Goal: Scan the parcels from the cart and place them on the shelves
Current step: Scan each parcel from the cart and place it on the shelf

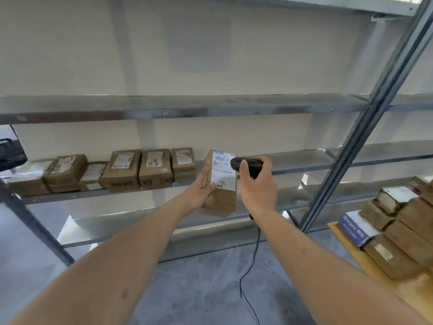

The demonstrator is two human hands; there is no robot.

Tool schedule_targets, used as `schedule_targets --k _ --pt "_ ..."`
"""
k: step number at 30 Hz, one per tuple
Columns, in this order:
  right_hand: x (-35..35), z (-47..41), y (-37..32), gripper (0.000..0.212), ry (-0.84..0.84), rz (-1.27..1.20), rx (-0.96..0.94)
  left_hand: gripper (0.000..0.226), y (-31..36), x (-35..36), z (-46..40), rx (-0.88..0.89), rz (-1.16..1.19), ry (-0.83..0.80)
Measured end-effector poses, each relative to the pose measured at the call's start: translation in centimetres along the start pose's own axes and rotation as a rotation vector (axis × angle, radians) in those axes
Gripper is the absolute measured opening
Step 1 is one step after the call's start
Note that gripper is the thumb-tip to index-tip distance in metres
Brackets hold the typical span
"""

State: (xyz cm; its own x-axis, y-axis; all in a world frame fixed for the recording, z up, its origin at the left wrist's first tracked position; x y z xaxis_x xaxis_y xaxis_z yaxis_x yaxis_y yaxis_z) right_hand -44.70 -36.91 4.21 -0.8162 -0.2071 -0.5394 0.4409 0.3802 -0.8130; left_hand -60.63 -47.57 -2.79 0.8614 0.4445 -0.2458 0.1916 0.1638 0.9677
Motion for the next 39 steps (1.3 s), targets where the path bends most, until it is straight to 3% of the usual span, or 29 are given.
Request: schedule_targets --k 9,23,39 --pt "7.7 -7.0 -0.3 0.042 -0.065 0.002 -0.007 0.076 -3.5 -5.0 -7.3 -0.047 0.043 0.089" --pt "18.9 -24.3 6.6 0.036 -0.249 -0.046 0.082 0.074 -10.3 -6.5 -25.3 -0.225 0.141 0.224" --pt "27.7 -32.4 11.9 0.039 -0.282 0.028 0.201 0.077 -19.2 -8.3 -36.9 -0.411 0.122 0.269"
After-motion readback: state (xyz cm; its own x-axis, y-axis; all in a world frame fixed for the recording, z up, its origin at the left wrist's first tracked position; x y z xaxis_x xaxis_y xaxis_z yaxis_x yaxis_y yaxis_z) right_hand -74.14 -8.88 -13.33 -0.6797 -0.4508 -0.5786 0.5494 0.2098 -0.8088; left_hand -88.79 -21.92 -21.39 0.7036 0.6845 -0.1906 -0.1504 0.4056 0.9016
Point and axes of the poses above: each hand's wrist, its own z-axis away from the middle knuckle, its own x-axis out of the palm, y = z × x, the point moved 9 cm from there along -z, towards the middle knuckle, and after that the axes turned 7 degrees about z, right-handed, at the moved point
